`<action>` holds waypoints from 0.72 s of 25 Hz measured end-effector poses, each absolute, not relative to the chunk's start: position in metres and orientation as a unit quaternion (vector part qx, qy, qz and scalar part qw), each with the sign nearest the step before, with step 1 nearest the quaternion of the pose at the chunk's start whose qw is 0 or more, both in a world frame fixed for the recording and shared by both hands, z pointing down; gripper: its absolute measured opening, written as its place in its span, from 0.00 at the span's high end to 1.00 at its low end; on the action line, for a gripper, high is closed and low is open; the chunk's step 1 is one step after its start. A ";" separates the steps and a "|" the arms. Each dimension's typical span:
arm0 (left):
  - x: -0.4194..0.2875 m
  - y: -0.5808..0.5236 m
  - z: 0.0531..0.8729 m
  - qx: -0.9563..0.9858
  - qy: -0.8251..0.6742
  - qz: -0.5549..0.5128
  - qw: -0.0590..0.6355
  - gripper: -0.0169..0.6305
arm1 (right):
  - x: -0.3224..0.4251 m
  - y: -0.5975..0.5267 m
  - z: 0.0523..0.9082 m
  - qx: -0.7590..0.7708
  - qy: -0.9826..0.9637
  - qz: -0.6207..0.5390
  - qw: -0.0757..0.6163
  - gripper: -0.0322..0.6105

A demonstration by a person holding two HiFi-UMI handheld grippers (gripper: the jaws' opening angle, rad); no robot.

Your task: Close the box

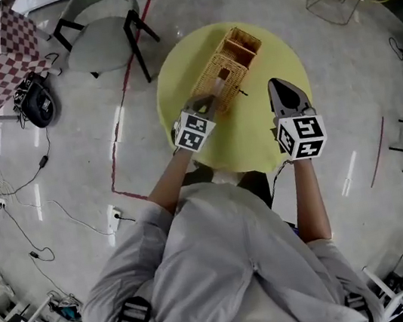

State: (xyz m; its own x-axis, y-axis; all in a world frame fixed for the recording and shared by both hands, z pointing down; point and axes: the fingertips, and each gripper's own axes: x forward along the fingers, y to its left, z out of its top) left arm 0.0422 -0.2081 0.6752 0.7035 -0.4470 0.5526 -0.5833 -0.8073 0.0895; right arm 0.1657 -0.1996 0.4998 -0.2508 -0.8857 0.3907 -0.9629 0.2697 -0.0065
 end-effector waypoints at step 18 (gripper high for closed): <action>0.039 -0.275 0.477 0.902 -0.392 0.174 0.046 0.93 | 0.223 -0.218 0.396 0.596 -0.789 0.018 0.151 0.91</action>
